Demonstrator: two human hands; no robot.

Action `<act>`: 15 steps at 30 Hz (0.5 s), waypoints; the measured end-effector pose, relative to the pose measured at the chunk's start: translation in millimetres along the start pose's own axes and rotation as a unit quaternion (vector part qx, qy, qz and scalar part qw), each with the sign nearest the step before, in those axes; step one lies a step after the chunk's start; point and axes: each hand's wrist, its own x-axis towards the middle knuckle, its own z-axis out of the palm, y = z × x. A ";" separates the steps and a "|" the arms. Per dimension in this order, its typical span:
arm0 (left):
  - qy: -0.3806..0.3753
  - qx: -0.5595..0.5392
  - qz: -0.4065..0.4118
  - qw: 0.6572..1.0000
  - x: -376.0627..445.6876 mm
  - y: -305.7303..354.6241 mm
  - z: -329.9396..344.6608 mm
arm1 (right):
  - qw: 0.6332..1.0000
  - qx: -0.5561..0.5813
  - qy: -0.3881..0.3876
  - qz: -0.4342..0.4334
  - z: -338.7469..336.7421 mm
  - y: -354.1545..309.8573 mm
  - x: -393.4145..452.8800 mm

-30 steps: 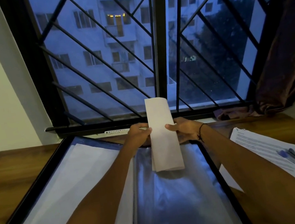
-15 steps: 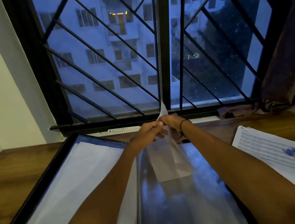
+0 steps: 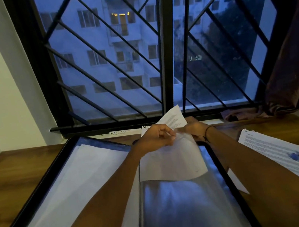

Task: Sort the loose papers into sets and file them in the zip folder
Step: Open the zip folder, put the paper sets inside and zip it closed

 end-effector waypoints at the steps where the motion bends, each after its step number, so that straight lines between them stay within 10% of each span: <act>1: -0.001 0.021 -0.004 1.000 1.4 -3.2 2.3 | 0.999 -0.002 -0.027 0.021 -4.7 2.3 -3.4; 6: 0.051 0.123 -0.019 0.991 5.2 -13.2 11.6 | 0.988 0.018 -0.123 0.088 -28.4 11.8 -7.5; 15: 0.142 0.118 -0.030 0.982 -1.4 -33.7 -8.8 | 0.991 0.043 0.114 0.050 -11.1 13.3 2.6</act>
